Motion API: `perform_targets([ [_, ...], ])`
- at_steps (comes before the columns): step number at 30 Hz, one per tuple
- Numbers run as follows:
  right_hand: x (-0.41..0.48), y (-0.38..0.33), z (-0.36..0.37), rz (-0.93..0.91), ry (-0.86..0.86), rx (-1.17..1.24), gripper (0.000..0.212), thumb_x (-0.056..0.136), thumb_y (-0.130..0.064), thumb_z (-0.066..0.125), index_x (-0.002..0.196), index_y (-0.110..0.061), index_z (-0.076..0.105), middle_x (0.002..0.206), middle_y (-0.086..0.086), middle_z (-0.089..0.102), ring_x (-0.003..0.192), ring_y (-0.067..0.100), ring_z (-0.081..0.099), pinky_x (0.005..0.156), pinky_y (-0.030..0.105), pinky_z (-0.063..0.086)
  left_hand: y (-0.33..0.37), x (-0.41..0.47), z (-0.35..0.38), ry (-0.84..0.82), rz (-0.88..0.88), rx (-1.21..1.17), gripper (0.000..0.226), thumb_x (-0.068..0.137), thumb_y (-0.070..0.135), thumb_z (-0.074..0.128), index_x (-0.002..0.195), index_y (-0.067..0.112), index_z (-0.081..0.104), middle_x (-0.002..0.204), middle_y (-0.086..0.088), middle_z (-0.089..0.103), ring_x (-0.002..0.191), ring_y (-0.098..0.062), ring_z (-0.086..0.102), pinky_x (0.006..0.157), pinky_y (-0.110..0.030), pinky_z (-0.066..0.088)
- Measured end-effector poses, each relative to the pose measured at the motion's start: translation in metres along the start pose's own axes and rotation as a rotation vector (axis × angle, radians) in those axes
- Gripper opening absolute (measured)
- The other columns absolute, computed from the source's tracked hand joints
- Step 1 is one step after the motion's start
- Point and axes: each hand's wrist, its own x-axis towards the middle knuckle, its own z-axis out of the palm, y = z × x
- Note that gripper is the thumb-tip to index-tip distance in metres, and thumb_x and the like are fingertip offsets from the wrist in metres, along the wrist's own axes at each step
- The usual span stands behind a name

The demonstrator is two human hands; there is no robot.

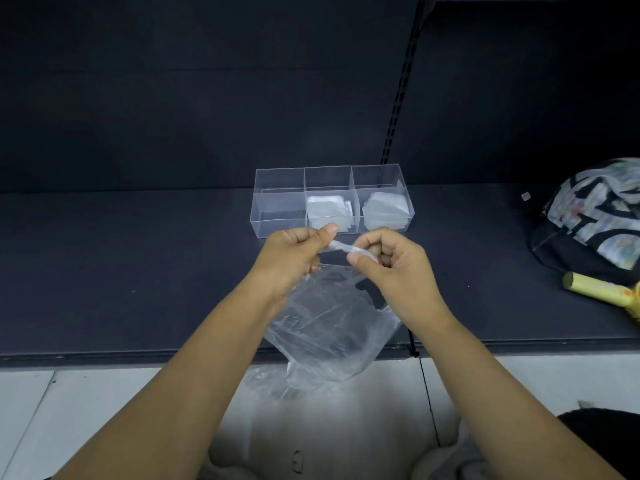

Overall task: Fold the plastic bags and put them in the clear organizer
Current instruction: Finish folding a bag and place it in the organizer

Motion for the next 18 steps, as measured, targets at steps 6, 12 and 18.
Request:
perform_targets([
  [6,0.0,-0.002,0.001,0.234,-0.014,0.302,0.02,0.085,-0.033,0.063,0.073,-0.02,0.073,0.053,-0.01,0.045,0.052,0.005,0.038,0.06,0.016,0.037,0.002,-0.002,-0.003,-0.086,0.063,-0.037,0.041,0.062,0.065,0.068,0.078,0.027,0.074,0.045,0.017,0.042,0.046,-0.004,0.039,0.053,-0.013,0.04],
  [12,0.002,-0.002,-0.003,0.32,-0.042,0.52,0.02,0.075,-0.037,0.067,0.07,-0.018,0.067,0.059,-0.004,0.043,0.057,0.007,0.037,0.066,0.02,0.037,0.0,-0.001,-0.007,-0.15,0.055,0.027,0.033,0.06,0.059,0.072,0.074,0.03,0.077,0.047,0.02,0.053,0.044,0.003,0.042,0.06,-0.019,0.035],
  [18,0.006,0.0,-0.01,0.454,-0.077,0.717,0.033,0.081,-0.044,0.061,0.059,-0.021,0.052,0.059,-0.005,0.035,0.056,0.011,0.033,0.067,0.026,0.032,-0.006,0.001,-0.014,-0.112,0.014,-0.184,0.04,0.06,0.063,0.072,0.055,0.026,0.061,0.042,0.009,0.029,0.042,-0.008,0.024,0.046,-0.017,0.032],
])
